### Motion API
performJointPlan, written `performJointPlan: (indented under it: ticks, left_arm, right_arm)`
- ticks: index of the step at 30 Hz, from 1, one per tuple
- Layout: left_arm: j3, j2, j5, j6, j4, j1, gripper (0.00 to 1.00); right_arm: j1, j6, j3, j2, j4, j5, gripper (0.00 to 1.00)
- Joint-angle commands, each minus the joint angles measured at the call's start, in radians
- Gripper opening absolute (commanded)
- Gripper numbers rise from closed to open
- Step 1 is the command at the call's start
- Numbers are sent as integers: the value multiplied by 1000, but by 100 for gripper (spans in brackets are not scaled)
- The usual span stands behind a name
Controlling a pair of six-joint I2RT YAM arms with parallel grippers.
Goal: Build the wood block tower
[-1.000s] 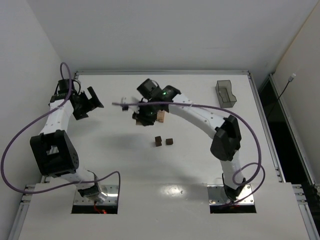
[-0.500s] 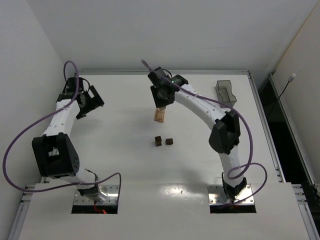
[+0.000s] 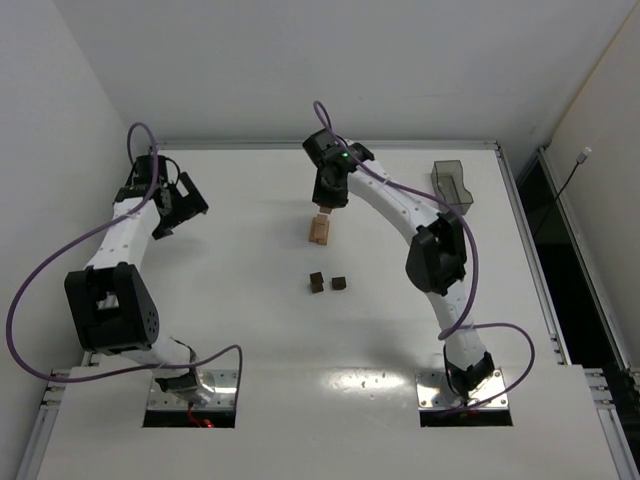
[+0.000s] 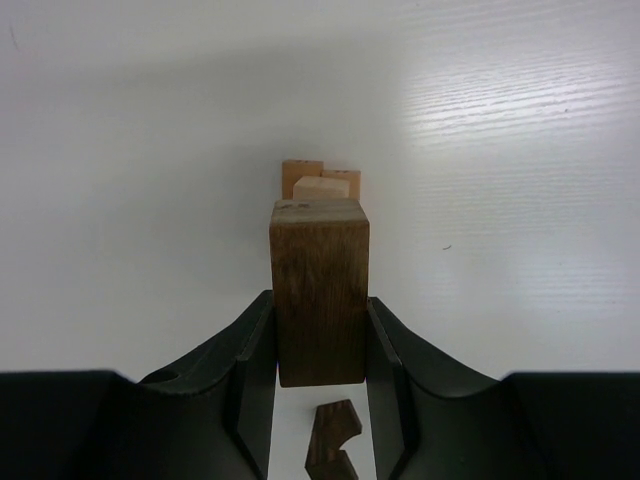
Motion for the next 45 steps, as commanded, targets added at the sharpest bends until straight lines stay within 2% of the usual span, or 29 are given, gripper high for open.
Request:
performJointPlan:
  ticks: [1,12,45]
  left_arm:
    - [26,9,18,-11,18,-5,99]
    - [8,-10,9,-11,27,-5,99]
    - [8,9,47,-11,37,4,99]
  right_arm:
    - [27,47,58,18,13,43,0]
    - [79,67,6,39,0,79,0]
    - [52,58,17,130,28,57,0]
